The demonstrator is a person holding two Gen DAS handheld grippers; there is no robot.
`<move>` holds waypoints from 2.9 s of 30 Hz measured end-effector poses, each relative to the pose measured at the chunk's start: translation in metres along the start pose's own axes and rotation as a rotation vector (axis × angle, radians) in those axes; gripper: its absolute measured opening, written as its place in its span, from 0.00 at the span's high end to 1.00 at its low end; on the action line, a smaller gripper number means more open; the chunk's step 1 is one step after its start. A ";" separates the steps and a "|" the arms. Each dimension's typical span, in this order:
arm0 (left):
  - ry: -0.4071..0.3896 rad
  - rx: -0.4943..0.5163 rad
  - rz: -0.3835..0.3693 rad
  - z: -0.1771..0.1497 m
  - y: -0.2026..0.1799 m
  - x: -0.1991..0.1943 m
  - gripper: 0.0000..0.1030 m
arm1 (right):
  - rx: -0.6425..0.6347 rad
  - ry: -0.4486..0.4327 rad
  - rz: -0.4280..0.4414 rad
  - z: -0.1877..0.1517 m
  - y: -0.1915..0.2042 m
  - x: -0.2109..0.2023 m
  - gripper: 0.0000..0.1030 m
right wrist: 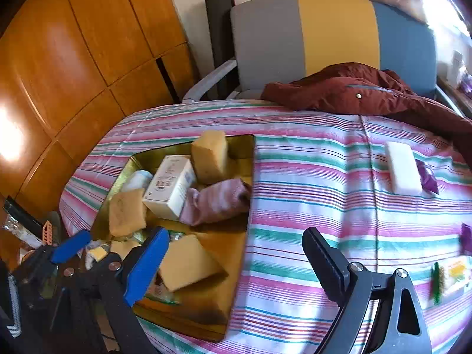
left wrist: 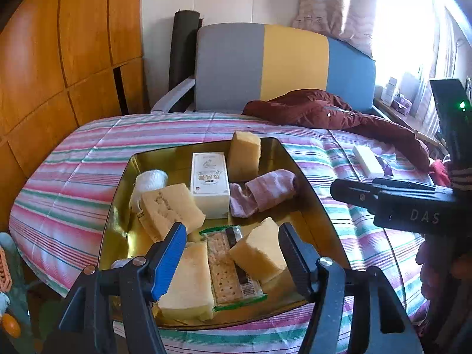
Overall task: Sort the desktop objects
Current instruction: 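Move both open tools back toward the white block and purple packets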
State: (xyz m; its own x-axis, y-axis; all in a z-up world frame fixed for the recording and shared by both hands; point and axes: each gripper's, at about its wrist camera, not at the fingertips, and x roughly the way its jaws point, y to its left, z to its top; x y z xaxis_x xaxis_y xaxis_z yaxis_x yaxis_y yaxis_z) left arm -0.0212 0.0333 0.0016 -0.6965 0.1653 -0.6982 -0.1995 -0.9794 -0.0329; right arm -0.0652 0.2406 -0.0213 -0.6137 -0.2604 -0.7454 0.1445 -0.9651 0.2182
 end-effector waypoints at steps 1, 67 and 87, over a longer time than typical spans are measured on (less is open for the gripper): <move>0.000 0.004 -0.001 0.000 -0.001 0.000 0.36 | 0.002 0.000 -0.006 -0.001 -0.003 -0.001 0.10; 0.132 0.252 -0.318 0.034 -0.154 0.047 0.31 | 0.352 0.012 -0.368 -0.001 -0.284 -0.054 0.24; 0.211 0.248 -0.343 0.052 -0.186 0.100 0.31 | 0.337 0.157 -0.308 0.064 -0.312 0.082 0.35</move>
State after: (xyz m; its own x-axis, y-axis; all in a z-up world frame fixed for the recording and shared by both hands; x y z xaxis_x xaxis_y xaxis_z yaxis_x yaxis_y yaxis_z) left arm -0.0899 0.2378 -0.0250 -0.4115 0.4220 -0.8078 -0.5699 -0.8108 -0.1333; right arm -0.2101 0.5221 -0.1106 -0.4599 0.0103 -0.8879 -0.3012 -0.9425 0.1451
